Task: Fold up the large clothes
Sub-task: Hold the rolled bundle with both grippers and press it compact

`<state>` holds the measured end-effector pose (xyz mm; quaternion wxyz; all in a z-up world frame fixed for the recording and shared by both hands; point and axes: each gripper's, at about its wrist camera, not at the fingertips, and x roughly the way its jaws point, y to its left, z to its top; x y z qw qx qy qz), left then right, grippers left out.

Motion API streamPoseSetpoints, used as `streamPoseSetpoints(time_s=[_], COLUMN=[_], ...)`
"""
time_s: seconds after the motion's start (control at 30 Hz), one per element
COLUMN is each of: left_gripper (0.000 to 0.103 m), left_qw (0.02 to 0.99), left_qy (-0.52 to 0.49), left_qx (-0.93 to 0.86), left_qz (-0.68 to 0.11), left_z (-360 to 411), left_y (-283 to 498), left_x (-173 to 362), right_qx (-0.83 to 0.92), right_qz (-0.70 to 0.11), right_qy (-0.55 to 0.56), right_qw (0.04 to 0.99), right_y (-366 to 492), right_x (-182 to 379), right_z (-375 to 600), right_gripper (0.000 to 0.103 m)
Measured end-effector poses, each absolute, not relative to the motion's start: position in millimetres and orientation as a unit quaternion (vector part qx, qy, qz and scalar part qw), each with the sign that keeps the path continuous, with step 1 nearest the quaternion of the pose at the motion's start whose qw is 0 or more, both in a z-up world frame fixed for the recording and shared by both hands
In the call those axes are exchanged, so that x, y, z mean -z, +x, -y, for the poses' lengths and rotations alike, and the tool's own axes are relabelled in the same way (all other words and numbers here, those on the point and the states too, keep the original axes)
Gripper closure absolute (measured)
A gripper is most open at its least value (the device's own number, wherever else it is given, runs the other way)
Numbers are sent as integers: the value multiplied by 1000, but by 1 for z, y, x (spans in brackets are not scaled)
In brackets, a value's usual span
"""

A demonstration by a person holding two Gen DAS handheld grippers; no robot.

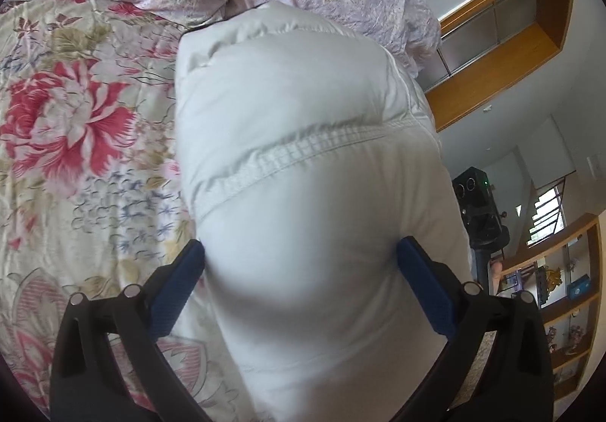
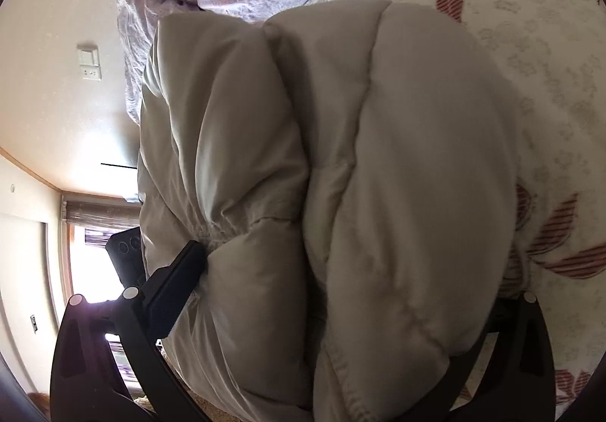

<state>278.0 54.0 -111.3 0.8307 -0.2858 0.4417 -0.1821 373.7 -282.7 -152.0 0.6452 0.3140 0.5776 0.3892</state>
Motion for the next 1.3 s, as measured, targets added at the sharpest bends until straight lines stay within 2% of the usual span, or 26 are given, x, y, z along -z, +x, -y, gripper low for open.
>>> streamPoseSetpoints(time_s=[0.7, 0.93, 1.03, 1.3], left_gripper=[2, 17, 19, 19], left_qw=[823, 834, 843, 870], left_qy=[-328, -328, -322, -319], left_qx=[180, 191, 191, 156], left_qz=[-427, -402, -386, -343], left_z=[-45, -48, -55, -104], left_y=[292, 286, 283, 279], left_x=[121, 103, 90, 62], right_qx=[-403, -408, -415, -443], right_qz=[-537, -516, -508, -493], right_qy=[330, 330, 324, 282], right_qw=[664, 677, 682, 694], right_y=[355, 346, 345, 373], right_x=[150, 131, 115, 74], right_z=[282, 284, 276, 217], right_gripper=[2, 26, 30, 31])
